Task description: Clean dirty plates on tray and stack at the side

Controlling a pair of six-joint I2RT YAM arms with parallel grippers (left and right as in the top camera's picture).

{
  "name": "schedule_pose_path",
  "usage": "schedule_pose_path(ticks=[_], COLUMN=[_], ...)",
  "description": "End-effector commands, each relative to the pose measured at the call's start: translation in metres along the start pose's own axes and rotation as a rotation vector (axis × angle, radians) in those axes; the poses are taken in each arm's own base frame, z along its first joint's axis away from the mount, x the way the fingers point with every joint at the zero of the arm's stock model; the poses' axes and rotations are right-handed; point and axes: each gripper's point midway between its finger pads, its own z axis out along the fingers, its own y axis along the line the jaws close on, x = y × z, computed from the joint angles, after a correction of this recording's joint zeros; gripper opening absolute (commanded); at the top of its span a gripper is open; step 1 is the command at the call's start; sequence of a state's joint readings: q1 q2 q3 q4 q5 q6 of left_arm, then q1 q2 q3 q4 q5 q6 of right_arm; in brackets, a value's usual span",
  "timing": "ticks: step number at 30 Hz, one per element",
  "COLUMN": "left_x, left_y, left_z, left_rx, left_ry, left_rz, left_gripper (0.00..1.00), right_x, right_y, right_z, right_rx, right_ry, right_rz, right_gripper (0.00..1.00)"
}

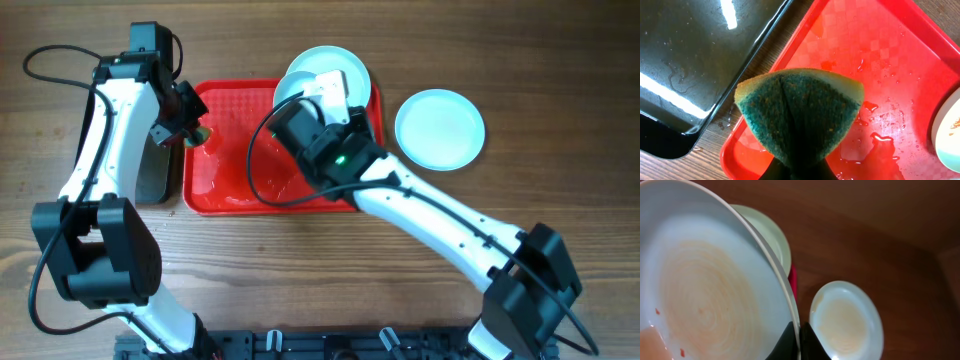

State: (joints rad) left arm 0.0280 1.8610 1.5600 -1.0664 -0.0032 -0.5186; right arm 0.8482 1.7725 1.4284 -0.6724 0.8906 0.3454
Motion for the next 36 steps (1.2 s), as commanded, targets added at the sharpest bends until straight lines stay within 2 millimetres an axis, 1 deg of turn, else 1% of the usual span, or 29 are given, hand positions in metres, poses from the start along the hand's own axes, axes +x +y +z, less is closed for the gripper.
schedule_pose_path(ticks=[1,8,10,12,14,15,16,18,20,23,25,27,30,32,33,36], left_x=[0.000,0.000,0.000,0.000,-0.001,-0.001,-0.001,-0.001,-0.001,-0.001,0.000,0.002,0.003,0.007,0.011,0.020], left_y=[0.001,0.001,0.001,0.001,0.001,0.001,0.001,0.001,0.001,0.001,0.001,-0.002,-0.003,0.000,0.002,0.008], left_z=[-0.004,-0.004,-0.004,-0.004,-0.004,-0.004,-0.004,-0.004,-0.004,-0.004,-0.004,-0.004,-0.004,0.000,0.004,0.016], left_rx=[-0.007,-0.007,-0.007,-0.007,-0.006,-0.006,-0.006,-0.006,-0.005,-0.006,-0.005,0.010,0.015,0.007,0.001,-0.016], left_ry=[-0.018,-0.018,-0.018,-0.018,-0.020,-0.020,-0.020,-0.020,-0.020,-0.019,-0.018,-0.005,0.002,0.015,0.024,0.049], left_rz=[-0.009,-0.009,-0.009,-0.009,-0.009,-0.009,-0.009,-0.010,-0.010,-0.010,-0.010,-0.010,-0.010,-0.010,-0.012,-0.028], left_gripper=[0.04,0.04,0.04,0.04,0.04,0.04,0.04,0.04,0.04,0.04,0.04,0.04,0.04,0.04,0.04,0.04], right_x=[-0.025,-0.045,-0.046,-0.045,-0.041,-0.036,-0.032,-0.024,-0.013,0.007,0.022,0.036,0.059,0.070,0.075,0.075], right_y=[-0.032,-0.044,-0.040,-0.037,-0.026,-0.009,0.003,0.025,0.045,0.062,0.080,0.090,0.101,0.112,0.122,0.142], right_z=[-0.030,-0.082,-0.087,-0.084,-0.078,-0.071,-0.067,-0.060,-0.048,-0.029,-0.018,-0.003,0.022,0.037,0.044,0.052], right_rx=[0.224,0.436,0.428,0.406,0.334,0.231,0.159,0.019,-0.139,-0.329,-0.474,-0.523,-0.496,-0.483,-0.491,-0.543], right_ry=[-0.148,-0.334,-0.345,-0.337,-0.308,-0.271,-0.245,-0.188,-0.102,0.068,0.194,0.290,0.384,0.415,0.423,0.429], right_rz=[-0.001,0.028,0.032,0.027,0.018,0.007,0.001,-0.006,0.003,0.123,0.171,0.238,0.307,0.333,0.345,0.391], right_gripper=[0.04,0.04,0.04,0.04,0.04,0.04,0.04,0.04,0.04,0.04,0.04,0.04,0.04,0.04,0.04,0.04])
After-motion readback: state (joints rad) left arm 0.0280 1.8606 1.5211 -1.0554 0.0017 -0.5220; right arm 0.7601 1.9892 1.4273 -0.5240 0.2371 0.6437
